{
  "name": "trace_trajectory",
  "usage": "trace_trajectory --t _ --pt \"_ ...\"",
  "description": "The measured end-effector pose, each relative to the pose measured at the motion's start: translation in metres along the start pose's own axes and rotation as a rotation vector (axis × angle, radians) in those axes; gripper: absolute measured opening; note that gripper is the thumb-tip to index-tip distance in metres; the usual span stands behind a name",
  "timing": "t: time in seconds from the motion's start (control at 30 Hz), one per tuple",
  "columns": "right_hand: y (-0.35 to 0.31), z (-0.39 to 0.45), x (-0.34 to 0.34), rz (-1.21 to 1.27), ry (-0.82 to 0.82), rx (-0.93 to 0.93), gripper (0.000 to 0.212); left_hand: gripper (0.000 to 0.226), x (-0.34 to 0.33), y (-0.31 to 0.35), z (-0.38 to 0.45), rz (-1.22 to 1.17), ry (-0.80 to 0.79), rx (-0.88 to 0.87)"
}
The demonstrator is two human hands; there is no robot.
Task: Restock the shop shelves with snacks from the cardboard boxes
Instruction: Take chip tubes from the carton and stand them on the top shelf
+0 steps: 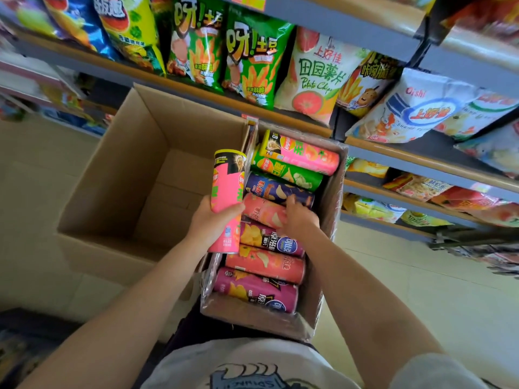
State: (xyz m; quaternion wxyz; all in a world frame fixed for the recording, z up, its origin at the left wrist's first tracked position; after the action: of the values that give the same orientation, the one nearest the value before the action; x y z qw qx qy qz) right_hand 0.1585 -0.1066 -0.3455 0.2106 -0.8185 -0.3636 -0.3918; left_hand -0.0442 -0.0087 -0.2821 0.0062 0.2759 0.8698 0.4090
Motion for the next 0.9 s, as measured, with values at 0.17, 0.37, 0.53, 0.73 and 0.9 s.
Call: trace_trajectory --t 0.17,0.37,0.53,0.73,0.9 --pt "-0.006 -0.046 0.026 0.619 0.061 -0.116 0.087 0.056 0.009 0.017 -0.010 -0.157 -0.125 0.036" --pt "0.001 -0.149 0.166 1.167 0.517 -0.018 0.030 0.061 -0.006 0.146 -0.065 -0.344 -0.370 -0.261" --pt "0.018 -0.218 0.323 1.375 0.932 0.268 0.052 0.061 -0.031 0.310 -0.140 -0.370 -0.519 -0.759" --pt "0.060 -0.254 0.468 1.325 1.329 0.420 0.043 0.070 -0.061 0.472 -0.215 -0.358 -0.412 -1.206" --pt "0.096 -0.223 0.541 1.207 1.447 0.341 0.034 0.057 -0.107 0.537 -0.202 -0.281 -0.239 -1.303"
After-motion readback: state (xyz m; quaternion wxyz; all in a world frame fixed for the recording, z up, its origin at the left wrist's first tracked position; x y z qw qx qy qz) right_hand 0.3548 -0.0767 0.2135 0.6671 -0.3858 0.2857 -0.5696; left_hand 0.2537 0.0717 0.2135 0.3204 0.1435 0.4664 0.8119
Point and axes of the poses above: each hand's wrist, its own z-axis towards the middle knuckle, its own x-axis out of the back of the hand, y = z × x, the point moved 1 cm from there along z, towards the middle knuckle, and after that the axes turned 4 degrees about y, right-handed, at the moved point
